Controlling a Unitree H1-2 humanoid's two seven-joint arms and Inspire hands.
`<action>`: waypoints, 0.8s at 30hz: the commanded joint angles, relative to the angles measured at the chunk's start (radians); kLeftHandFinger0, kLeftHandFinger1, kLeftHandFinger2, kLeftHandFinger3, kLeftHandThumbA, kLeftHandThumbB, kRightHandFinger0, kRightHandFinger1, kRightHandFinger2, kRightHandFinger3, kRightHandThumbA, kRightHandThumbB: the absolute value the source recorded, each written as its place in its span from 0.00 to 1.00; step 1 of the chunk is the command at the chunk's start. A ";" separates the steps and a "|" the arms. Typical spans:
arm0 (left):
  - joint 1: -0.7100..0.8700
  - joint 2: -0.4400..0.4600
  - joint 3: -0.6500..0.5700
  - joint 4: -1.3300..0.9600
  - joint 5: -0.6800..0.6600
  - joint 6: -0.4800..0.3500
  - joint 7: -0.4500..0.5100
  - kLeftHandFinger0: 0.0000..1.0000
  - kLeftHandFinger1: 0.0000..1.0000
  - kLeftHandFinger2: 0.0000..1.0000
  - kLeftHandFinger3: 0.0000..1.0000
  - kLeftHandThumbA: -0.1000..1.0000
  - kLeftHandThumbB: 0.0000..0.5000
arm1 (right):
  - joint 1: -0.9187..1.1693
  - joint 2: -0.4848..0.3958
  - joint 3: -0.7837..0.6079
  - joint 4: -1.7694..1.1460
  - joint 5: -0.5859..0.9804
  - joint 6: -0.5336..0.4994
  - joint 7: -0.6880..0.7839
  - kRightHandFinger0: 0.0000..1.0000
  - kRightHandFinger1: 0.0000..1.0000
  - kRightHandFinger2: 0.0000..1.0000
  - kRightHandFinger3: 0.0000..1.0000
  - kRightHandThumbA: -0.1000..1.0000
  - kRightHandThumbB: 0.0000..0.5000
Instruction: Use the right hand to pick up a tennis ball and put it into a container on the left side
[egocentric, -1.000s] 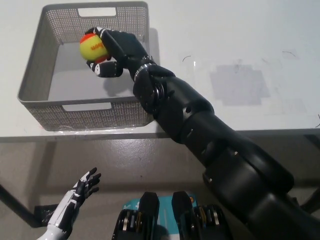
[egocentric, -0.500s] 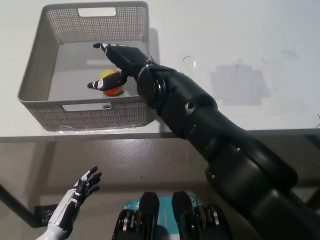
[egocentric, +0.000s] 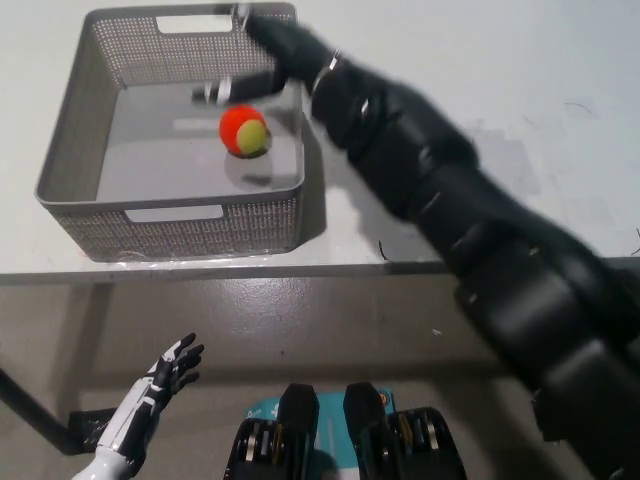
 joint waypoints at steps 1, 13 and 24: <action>-0.022 0.023 -0.004 0.004 0.003 -0.056 -0.015 1.00 1.00 1.00 1.00 1.00 0.67 | -0.100 -0.072 -0.099 -0.137 0.106 -0.070 0.022 1.00 1.00 1.00 1.00 1.00 0.92; -0.014 0.020 -0.002 -0.008 -0.012 -0.026 -0.018 1.00 1.00 1.00 1.00 1.00 0.59 | 0.223 -0.234 -0.270 -0.915 0.215 0.096 0.101 1.00 1.00 1.00 1.00 1.00 0.85; -0.009 0.022 -0.003 -0.017 -0.022 -0.016 -0.029 1.00 1.00 1.00 1.00 1.00 0.59 | 0.770 -0.276 -0.354 -1.519 0.359 0.075 0.115 1.00 1.00 1.00 1.00 1.00 0.81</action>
